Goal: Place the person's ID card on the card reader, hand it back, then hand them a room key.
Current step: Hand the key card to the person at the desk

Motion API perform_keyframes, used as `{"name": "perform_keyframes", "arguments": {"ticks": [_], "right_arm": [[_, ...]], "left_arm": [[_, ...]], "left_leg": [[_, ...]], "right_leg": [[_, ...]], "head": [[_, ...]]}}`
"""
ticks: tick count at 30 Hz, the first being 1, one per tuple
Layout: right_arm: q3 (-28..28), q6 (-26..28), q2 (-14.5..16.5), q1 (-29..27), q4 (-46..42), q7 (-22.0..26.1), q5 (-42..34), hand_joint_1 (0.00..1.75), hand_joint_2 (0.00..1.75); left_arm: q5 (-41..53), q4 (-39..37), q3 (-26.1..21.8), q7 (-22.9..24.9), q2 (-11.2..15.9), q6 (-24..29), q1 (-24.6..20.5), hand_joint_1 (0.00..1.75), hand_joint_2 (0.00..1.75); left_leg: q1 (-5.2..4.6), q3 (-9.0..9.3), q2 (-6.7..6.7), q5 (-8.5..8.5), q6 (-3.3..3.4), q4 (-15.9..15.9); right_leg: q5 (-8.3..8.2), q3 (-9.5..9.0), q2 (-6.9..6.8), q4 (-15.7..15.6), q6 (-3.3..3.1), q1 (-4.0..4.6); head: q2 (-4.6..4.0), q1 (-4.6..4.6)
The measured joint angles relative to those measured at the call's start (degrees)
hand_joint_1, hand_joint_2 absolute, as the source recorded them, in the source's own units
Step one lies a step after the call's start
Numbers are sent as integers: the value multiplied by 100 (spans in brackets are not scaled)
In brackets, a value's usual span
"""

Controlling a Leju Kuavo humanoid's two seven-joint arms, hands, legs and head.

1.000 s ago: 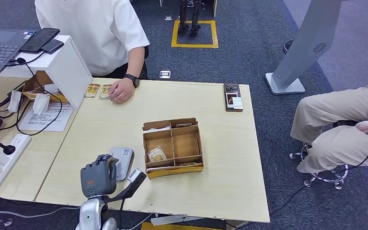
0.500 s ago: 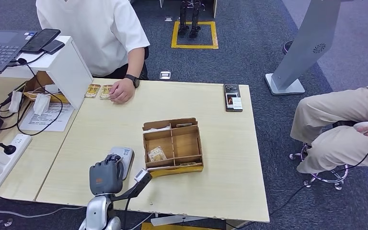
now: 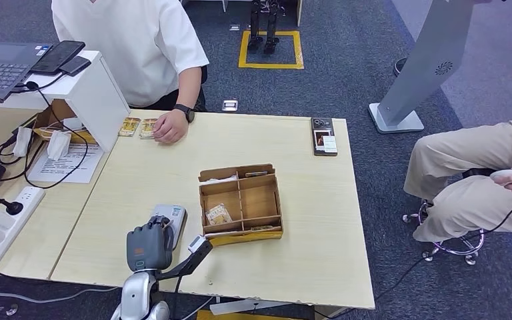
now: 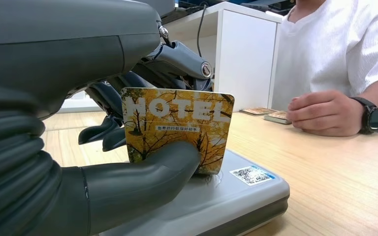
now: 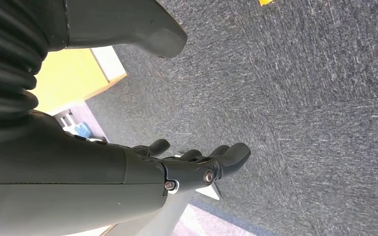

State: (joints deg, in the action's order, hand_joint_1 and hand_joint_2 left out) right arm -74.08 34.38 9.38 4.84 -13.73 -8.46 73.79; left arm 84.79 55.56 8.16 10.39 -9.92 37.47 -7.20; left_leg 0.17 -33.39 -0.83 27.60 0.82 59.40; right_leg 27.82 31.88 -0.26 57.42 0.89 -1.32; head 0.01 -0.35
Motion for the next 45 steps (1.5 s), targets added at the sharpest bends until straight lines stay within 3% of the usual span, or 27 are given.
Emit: {"name": "perform_keyframes", "arguments": {"ticks": [28,31,39,45], "right_arm": [[3,-26,-15,0,0,-38,11,0,175],[7,-21,-17,-1,0,-39,28,0,175],[51,-23,-20,-2,0,2,121,0,175],[79,-37,-30,-1,0,28,173,0,175]], "left_arm": [[-196,-5,43,-103,2,203,15,175,175],[-284,269,33,-399,-15,284,121,175,175],[-904,1381,-464,-1895,-400,295,262,175,175],[-1074,1687,-622,-2273,-566,292,21,175,175]], "left_leg": [[0,3,-1,0,0,0],[0,3,-1,0,0,0],[0,-7,-2,-1,1,1],[0,-7,-3,-1,0,1]], "right_leg": [[0,-5,-1,0,0,0],[0,-5,-2,0,0,0],[-1,5,-4,0,1,0],[-1,6,-4,0,1,0]], "head": [[0,0],[0,-1],[0,1],[0,1]]}}
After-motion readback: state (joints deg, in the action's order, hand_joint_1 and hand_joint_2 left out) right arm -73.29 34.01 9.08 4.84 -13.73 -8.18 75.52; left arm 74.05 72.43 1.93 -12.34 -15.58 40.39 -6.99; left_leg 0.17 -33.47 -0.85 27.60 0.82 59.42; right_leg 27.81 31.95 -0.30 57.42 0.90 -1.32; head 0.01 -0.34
